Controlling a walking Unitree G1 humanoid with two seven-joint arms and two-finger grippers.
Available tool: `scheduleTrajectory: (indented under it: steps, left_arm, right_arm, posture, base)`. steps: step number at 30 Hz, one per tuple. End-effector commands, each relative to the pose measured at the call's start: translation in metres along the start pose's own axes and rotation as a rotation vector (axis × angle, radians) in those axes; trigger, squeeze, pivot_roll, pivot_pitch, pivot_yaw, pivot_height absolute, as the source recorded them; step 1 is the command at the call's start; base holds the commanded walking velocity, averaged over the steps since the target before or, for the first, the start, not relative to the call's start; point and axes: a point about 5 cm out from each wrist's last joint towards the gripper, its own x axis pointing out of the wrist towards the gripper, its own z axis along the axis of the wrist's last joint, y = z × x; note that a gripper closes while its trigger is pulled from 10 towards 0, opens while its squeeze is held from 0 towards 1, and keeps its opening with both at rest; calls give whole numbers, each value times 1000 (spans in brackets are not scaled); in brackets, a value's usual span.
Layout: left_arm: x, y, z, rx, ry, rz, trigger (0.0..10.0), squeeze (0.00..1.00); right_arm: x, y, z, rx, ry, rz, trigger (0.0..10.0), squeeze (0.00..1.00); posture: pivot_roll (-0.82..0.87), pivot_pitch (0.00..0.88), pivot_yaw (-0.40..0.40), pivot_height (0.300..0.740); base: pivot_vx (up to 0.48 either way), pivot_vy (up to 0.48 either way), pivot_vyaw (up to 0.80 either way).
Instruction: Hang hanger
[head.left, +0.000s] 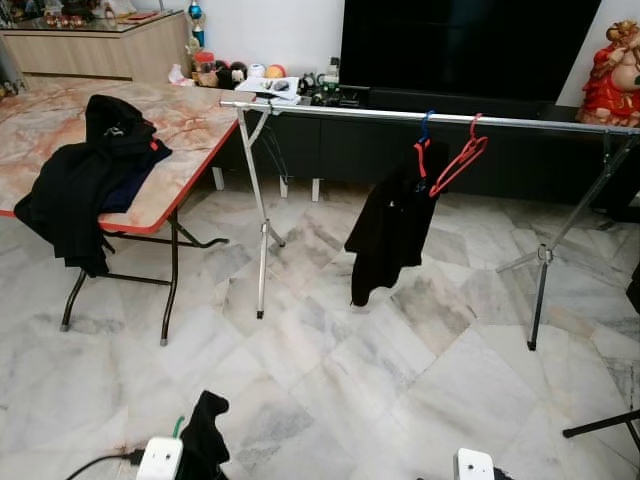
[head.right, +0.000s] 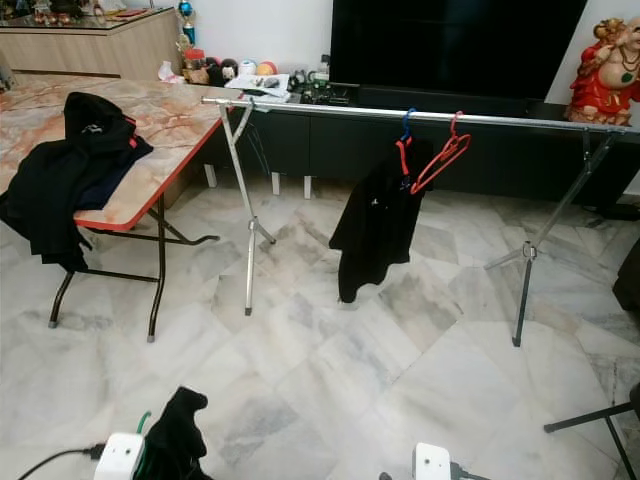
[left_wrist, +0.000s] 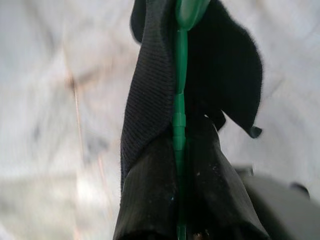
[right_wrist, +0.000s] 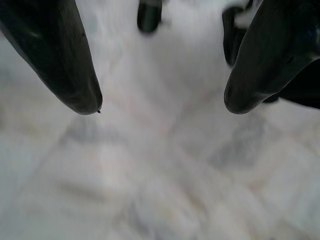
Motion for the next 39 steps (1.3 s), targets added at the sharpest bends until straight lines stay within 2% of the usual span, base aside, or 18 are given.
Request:
scheduleTrajectory:
  steps: [1,3,4,5,9,10,11,12,13,16,17,19,22,23,26,29,34,39]
  left_arm:
    - [4,3,29,39,-107,-21,10000,0]
    - [8,-3,60,84,-182,-83,10000,0]
    - [8,-3,60,84,-182,-83,10000,0]
    - [10,-9,83,105,-236,-140,10000,0]
    - [10,-20,116,152,-301,-220,10000,0]
    - [10,-24,129,153,-327,-251,10000,0]
    - [9,-27,139,151,-345,-278,10000,0]
    - [9,-27,139,151,-345,-278,10000,0]
    - [8,-32,150,156,-358,-316,10000,0]
    - [5,-41,168,182,-370,-369,10000,0]
    - [2,-48,182,191,-395,-408,10000,0]
    - [-1,-54,192,204,-412,-436,10000,0]
    - [-8,-68,210,244,-408,-502,10000,0]
    - [-10,-72,213,246,-397,-522,10000,0]
    - [-17,-82,225,247,-366,-566,10000,0]
    - [-25,-90,233,255,-354,-619,10000,0]
    - [-46,-111,246,247,-365,-741,10000,0]
    - [-73,-130,257,237,-387,-845,10000,0]
  right_arm:
    - [2,1,20,4,-78,9,10000,0]
    - [5,10,50,24,-180,75,10000,0]
    - [5,10,50,24,-180,75,10000,0]
    - [5,23,75,11,-254,180,10000,0]
    - [1,47,105,-46,-344,377,10000,0]
    - [-1,55,114,-68,-370,471,10000,0]
    - [-4,62,119,-101,-383,556,10000,0]
    - [-4,62,119,-101,-383,556,10000,0]
    - [-8,70,122,-171,-383,664,10000,0]
    - [-14,79,123,-262,-368,823,10000,0]
    - [-16,81,120,-304,-346,892,10000,0]
    - [-18,83,118,-348,-333,940,10000,0]
    - [-18,84,121,-393,-364,904,10000,0]
    - [-18,85,122,-375,-373,888,10000,0]
    - [-19,88,119,-335,-354,943,10000,0]
    - [-20,90,114,-360,-342,969,10000,0]
    - [-17,89,112,-383,-369,882,10000,0]
    - [-13,82,114,-317,-453,704,10000,0]
  posture:
    - [164,0,-14,740]
    - [168,0,-15,740]
    - [168,0,-15,740]
    - [168,0,-15,740]
    - [164,0,-21,740]
    - [164,0,-21,740]
    - [160,0,-22,740]
    - [160,0,-22,740]
    - [158,0,-22,740]
    - [158,0,-24,740]
    - [159,0,-25,740]
    - [159,0,-25,740]
    - [156,0,-26,740]
    - [157,0,-24,740]
    - [162,0,-21,740]
    - [168,0,-24,740]
    - [159,4,-27,740]
    - [164,7,-30,740]
  base:
    - [0,0,0]
    - [0,0,0]
    - [0,0,0]
    - [0,0,0]
    - [0,0,0]
    - [0,0,0]
    - [0,0,0]
    - [0,0,0]
    - [0,0,0]
    - [0,0,0]
    - [0,0,0]
    - [0,0,0]
    - [0,0,0]
    - [0,0,0]
    - [0,0,0]
    - [0,0,0]
    - [0,0,0]
    - [0,0,0]
